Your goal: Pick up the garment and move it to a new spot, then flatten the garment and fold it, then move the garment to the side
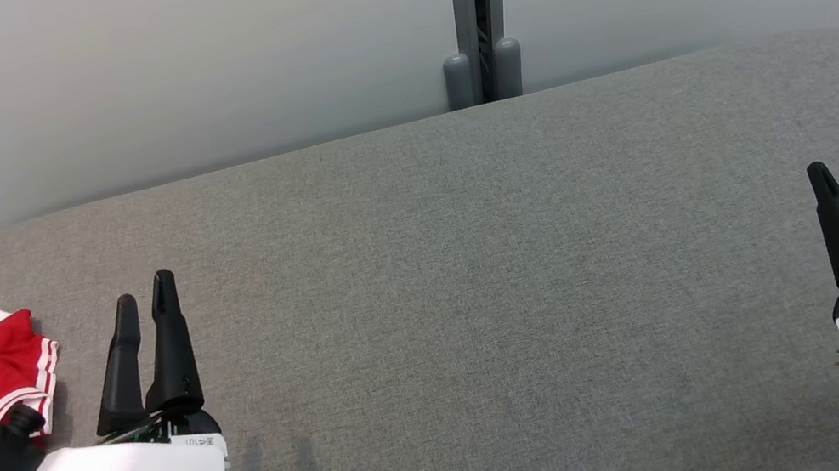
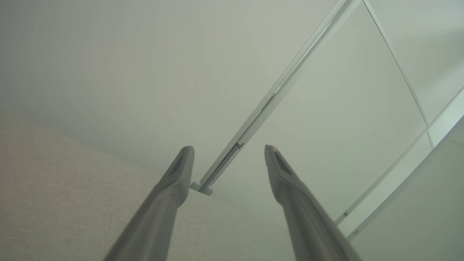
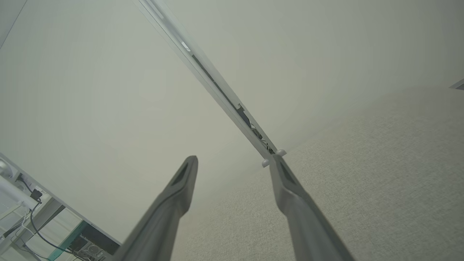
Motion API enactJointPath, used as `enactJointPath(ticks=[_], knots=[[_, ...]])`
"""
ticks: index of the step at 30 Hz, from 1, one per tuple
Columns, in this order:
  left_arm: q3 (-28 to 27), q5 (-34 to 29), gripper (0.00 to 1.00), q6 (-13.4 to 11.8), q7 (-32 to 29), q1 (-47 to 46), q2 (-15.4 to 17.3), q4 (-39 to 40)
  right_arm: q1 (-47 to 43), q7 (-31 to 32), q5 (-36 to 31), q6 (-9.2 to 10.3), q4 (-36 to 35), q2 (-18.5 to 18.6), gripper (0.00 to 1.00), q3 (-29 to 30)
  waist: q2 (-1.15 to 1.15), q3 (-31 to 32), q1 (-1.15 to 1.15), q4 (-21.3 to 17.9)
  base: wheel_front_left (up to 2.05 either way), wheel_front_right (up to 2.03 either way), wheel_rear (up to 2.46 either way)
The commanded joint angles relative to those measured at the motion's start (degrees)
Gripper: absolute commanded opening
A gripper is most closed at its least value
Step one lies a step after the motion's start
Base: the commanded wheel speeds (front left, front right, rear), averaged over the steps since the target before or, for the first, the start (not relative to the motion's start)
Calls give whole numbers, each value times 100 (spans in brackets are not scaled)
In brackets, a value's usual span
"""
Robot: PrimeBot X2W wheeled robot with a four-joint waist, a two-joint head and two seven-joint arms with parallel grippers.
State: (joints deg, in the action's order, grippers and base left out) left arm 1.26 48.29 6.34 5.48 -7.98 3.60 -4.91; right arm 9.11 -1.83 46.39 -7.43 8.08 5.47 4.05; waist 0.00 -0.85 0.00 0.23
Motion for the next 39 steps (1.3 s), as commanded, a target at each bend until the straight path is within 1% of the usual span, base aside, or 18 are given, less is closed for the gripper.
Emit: enactJointPath(ticks=[1,3,7,15,24,39], knots=[[23,-222,100,-34,51,-203,80,127,162,-72,-193,-6,-120,78,100,-18,0,-1,0,1,0,0,0],[93,-553,100,-80,97,-183,123,166,177,-137,-476,-7,-131,97,100,-62,0,-5,0,5,0,0,0],[190,-1022,100,-141,174,-128,193,85,184,-228,-903,-7,-66,109,100,-152,0,-5,0,11,0,0,0],[286,-1622,100,-250,291,-45,246,-137,195,-360,-1548,-7,105,84,100,-234,0,7,0,11,0,0,0],[354,-2180,100,-373,399,55,263,-343,186,-511,-2194,-8,380,18,100,-308,0,15,0,7,0,0,0],[373,-2886,100,-544,315,133,284,-677,151,-786,-3149,-8,854,-48,100,-373,0,52,0,15,0,0,0]])
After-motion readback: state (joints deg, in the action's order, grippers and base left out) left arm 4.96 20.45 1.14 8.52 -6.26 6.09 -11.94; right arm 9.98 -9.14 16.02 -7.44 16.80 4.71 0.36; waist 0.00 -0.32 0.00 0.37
